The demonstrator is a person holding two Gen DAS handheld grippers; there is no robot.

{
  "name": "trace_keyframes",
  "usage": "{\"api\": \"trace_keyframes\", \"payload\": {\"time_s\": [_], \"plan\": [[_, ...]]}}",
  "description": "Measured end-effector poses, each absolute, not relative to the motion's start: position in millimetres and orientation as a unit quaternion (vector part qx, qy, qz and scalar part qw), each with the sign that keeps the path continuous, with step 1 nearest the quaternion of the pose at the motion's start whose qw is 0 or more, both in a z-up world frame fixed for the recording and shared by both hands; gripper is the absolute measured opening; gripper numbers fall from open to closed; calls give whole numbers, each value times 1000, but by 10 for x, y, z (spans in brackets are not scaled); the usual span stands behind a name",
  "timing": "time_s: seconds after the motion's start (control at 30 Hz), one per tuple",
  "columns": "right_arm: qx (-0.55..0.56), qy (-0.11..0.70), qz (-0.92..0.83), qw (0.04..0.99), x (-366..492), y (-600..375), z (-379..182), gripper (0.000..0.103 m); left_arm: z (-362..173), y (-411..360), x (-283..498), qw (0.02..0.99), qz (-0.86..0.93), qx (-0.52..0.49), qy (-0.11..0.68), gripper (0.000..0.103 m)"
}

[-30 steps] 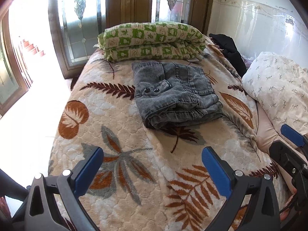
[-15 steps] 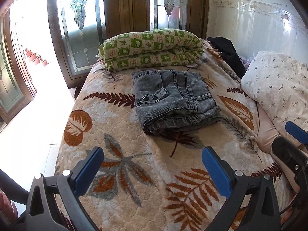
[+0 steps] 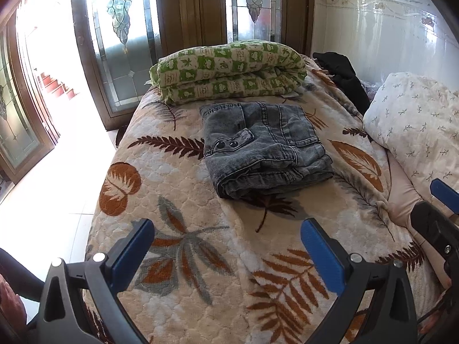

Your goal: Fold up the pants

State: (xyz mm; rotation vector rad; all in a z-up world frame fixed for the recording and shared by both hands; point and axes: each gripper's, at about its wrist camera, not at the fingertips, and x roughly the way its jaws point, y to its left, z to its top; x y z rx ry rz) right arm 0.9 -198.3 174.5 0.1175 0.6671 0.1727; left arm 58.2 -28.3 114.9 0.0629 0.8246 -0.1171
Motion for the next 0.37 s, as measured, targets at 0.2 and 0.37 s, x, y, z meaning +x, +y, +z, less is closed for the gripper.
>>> {"api": "trace_keyframes", "payload": {"time_s": [0.2,0.37], "plan": [[57,328,86,939,6,-1982,1750,102,1156,-298,570,915,-57,31,398,103],[57,329,86,939,5,-1978,1746,102,1160,-298,570,915,-57,31,398,103]]}}
